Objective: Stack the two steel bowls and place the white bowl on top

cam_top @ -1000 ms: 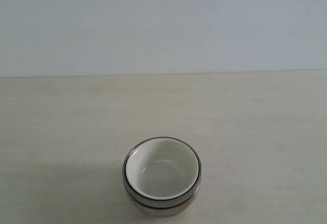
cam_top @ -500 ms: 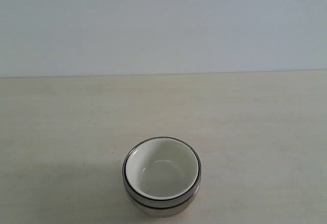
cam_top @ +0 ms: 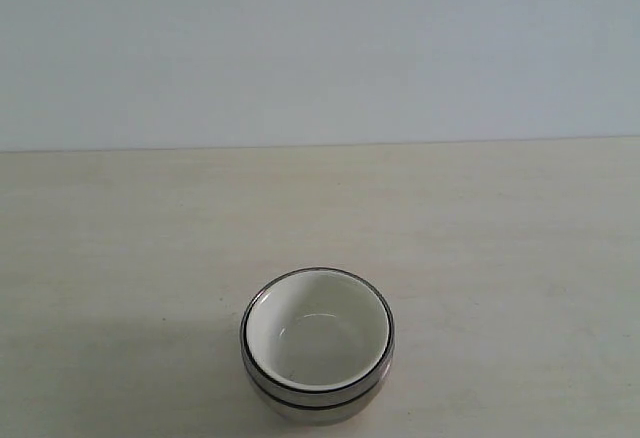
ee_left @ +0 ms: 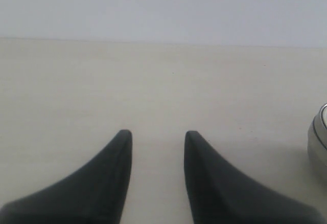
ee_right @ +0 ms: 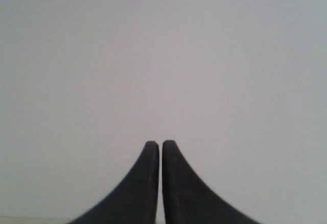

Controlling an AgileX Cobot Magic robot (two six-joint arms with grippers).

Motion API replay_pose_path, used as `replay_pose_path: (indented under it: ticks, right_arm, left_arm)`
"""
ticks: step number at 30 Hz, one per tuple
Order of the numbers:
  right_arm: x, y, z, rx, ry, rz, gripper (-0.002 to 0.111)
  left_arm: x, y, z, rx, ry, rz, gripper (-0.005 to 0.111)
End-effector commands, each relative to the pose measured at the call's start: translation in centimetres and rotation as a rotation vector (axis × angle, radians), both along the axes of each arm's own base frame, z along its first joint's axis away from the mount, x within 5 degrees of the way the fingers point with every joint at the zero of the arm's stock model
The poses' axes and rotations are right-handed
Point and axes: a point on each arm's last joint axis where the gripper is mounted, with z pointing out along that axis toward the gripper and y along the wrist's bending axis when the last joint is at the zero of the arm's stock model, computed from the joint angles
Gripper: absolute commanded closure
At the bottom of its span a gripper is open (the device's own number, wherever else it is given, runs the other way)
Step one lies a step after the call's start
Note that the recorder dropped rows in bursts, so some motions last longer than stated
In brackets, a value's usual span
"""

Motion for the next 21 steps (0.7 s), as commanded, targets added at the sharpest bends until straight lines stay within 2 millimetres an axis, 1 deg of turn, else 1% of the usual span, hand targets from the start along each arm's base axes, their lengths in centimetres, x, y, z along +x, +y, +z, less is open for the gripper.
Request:
replay_pose_path:
  ticks: [1, 5, 10, 14, 15, 17, 21]
  right_arm:
    - [2.1, 0.2, -3.2, 0.098, 0.030, 0.020, 0.108]
    - [3.7, 0.4, -6.4, 0.182, 0.074, 0.038, 0.108]
    - [5.1, 0.5, -10.7, 0.180, 0.154, 0.028, 0.108]
    - [5.6, 0.6, -13.5, 0.172, 0.224, 0.021, 0.108]
    - [5.6, 0.6, -13.4, 0.174, 0.210, 0.021, 0.108]
    - [5.7, 0.6, -13.8, 0.168, 0.254, 0.019, 0.108]
    - [5.7, 0.6, -13.9, 0.164, 0.261, 0.018, 0.108]
  left_arm:
    - [0.0, 0.0, -0.1, 0.001, -0.006, 0.003, 0.074]
    - [0.0, 0.0, -0.1, 0.001, -0.006, 0.003, 0.074]
    - [0.0, 0.0, -0.1, 0.001, -0.006, 0.003, 0.074]
    - [0.0, 0.0, -0.1, 0.001, -0.006, 0.003, 0.074]
    - [0.0, 0.0, -0.1, 0.001, -0.006, 0.003, 0.074]
    - [0.0, 0.0, -0.1, 0.001, -0.006, 0.003, 0.074]
    - [0.0, 0.0, -0.1, 0.001, -0.006, 0.003, 0.074]
